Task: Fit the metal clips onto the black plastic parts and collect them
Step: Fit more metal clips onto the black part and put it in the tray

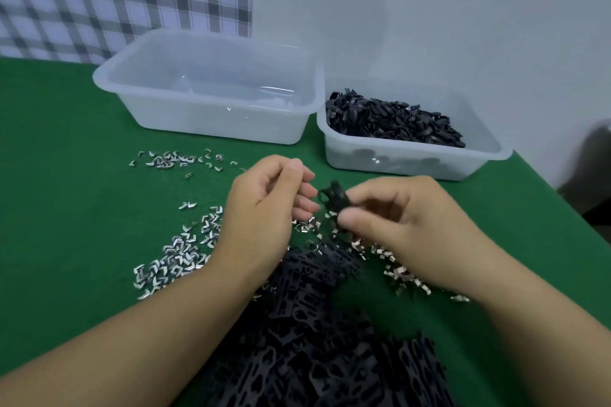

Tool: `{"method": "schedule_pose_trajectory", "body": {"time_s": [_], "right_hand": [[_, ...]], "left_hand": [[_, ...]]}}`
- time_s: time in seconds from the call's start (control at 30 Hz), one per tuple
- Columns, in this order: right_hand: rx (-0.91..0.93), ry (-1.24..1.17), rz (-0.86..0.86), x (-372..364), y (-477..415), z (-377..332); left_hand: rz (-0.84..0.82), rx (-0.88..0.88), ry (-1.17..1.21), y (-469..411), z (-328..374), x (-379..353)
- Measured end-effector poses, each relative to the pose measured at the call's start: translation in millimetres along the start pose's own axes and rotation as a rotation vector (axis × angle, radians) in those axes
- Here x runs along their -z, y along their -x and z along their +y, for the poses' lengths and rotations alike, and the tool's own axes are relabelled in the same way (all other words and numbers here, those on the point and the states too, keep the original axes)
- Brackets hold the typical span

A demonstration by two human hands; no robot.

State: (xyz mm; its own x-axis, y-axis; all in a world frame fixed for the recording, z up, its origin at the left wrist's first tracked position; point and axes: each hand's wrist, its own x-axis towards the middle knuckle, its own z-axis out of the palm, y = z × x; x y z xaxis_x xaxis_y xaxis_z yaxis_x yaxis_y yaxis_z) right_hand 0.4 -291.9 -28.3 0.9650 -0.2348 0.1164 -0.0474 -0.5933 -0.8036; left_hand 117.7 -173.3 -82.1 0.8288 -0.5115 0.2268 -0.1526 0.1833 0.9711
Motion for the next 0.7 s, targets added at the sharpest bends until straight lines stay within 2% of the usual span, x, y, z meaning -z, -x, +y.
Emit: {"method": "schedule_pose_trajectory", "body": {"time_s": [0.13,0.27,0.37,0.5,0.63,0.7], "right_hand": [[-0.115,-0.277,0.102,-3.4,-15.6,9.5],[-0.075,-0.274,0.123,-11.1,-20.6,16.5],[-0.045,-0.271,0.134,-17.1,-19.7,22.1],[-0.093,-0.454,0.224,-17.7,-18.2,25.6],[-0.050,-0.345,0.282,-13.8,-17.4,24.7],[-0.042,-0.384,0.285,-12.8,-18.0,25.4]], "left_hand": [[-0.049,-0.018,-0.012,3.9,4.0,-0.1],[-0.069,-0.034,-0.040,5.8,7.1,-2.3],[-0.018,-0.022,-0.036,4.7,6.3,-3.8],[0.011,-0.005,-0.010,2.0,6.7,-3.9],[-0.004,-0.024,-0.031,3.8,7.6,-4.5],[0.010,-0.012,0.002,3.5,6.6,-3.8]]}}
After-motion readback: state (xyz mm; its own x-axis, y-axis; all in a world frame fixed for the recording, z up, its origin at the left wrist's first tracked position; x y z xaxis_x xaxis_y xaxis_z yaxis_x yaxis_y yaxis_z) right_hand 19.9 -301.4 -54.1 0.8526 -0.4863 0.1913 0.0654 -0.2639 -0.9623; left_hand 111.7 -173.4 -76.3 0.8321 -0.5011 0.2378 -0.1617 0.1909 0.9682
